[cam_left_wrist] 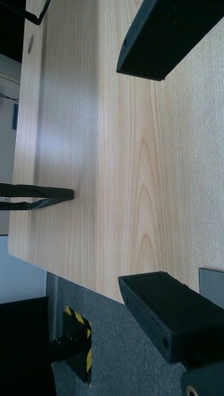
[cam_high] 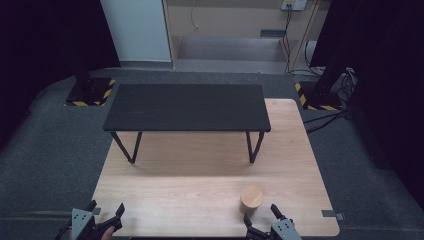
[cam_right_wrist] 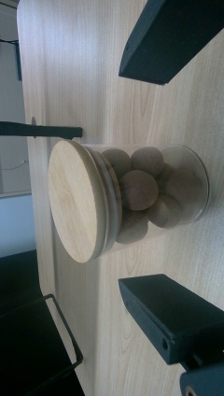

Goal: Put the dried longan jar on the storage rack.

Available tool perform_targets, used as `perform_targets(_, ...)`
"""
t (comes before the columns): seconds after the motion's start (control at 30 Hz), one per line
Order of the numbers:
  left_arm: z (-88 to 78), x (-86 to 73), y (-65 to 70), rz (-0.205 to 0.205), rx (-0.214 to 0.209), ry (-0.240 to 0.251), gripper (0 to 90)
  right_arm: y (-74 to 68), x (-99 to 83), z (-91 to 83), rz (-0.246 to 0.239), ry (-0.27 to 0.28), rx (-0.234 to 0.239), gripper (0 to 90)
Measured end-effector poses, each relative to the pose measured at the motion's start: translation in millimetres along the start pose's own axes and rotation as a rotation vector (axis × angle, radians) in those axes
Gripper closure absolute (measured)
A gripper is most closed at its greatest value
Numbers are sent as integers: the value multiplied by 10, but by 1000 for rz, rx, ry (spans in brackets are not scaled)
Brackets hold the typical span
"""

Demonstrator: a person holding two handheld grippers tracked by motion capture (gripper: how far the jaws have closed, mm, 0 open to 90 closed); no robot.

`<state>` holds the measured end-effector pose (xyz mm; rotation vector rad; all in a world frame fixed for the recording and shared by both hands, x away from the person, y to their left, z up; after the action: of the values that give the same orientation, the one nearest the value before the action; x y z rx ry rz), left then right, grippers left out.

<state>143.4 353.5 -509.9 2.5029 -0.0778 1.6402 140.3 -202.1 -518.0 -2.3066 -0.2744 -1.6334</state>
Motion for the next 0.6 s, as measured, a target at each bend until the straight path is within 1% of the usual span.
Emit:
perform_targets(0.4,-16,-25,-24,-6,1,1,0,-45,-61,-37,-3,-1,-11,17)
perform_targets(0.6,-20,-21,-31,-7,-2,6,0,-85,-57,30,-9,-12,-9,16)
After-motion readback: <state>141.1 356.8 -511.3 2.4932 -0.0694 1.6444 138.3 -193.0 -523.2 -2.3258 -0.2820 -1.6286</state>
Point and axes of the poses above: each handheld gripper's, and its own axes: z roughly forward along the jaws, x roughly out of its top, y roughly to its right, the point moved 6 cm from there along z, roughly forward along the jaws, and after that the axes turned 5 degrees about -y, right-handed, at the moved point
